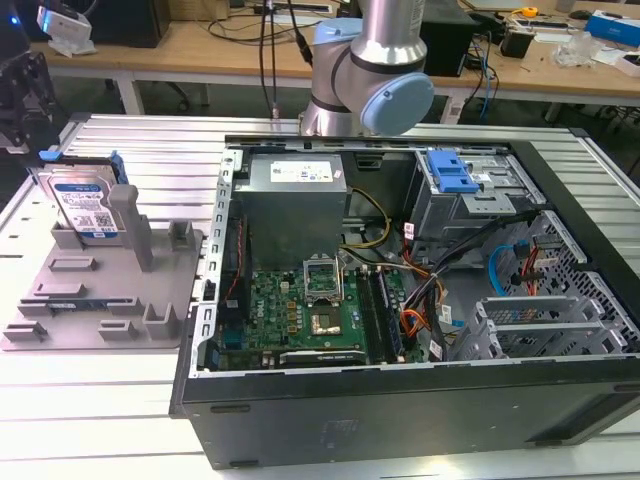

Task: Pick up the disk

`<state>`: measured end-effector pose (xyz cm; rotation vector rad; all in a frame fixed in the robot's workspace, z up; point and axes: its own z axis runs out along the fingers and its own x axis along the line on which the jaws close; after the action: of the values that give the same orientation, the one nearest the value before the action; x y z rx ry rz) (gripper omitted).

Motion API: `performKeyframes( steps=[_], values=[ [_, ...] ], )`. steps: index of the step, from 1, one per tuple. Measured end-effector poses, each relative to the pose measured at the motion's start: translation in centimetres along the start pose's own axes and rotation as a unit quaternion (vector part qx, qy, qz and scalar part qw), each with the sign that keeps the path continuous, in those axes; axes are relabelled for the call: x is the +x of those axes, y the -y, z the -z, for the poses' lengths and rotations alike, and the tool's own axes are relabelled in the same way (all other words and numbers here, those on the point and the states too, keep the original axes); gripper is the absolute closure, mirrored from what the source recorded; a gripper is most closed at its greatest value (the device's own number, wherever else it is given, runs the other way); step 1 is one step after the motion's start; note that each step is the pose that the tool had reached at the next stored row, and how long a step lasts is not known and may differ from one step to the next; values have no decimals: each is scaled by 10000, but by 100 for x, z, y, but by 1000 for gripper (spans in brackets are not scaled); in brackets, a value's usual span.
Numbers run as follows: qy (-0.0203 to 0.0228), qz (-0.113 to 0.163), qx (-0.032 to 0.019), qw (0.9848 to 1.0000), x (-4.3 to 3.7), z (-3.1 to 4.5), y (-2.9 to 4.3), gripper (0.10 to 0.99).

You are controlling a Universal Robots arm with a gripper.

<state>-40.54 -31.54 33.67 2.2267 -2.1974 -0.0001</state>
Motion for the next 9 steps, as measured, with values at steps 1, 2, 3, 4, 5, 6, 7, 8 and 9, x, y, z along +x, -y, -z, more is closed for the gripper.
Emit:
performKeyframes(
  steps=[1, 2, 3, 4, 5, 6, 7, 8, 9],
  values=[
    [0, 0, 0, 10000, -11, -22, 0, 545],
    [0, 1, 0, 10000, -15, -38, 1, 545],
    [0, 1, 0, 10000, -18, -51, 1, 545],
    [0, 1, 0, 10000, -23, -83, 2, 545],
    [0, 1, 1, 10000, -24, -98, 2, 545],
    [0, 0, 0, 10000, -25, -107, 2, 545],
    [0, 0, 0, 10000, -25, -123, 2, 545],
    [0, 1, 0, 10000, -25, -132, 2, 545],
    [0, 0, 0, 10000, -25, -141, 2, 545]
  ],
)
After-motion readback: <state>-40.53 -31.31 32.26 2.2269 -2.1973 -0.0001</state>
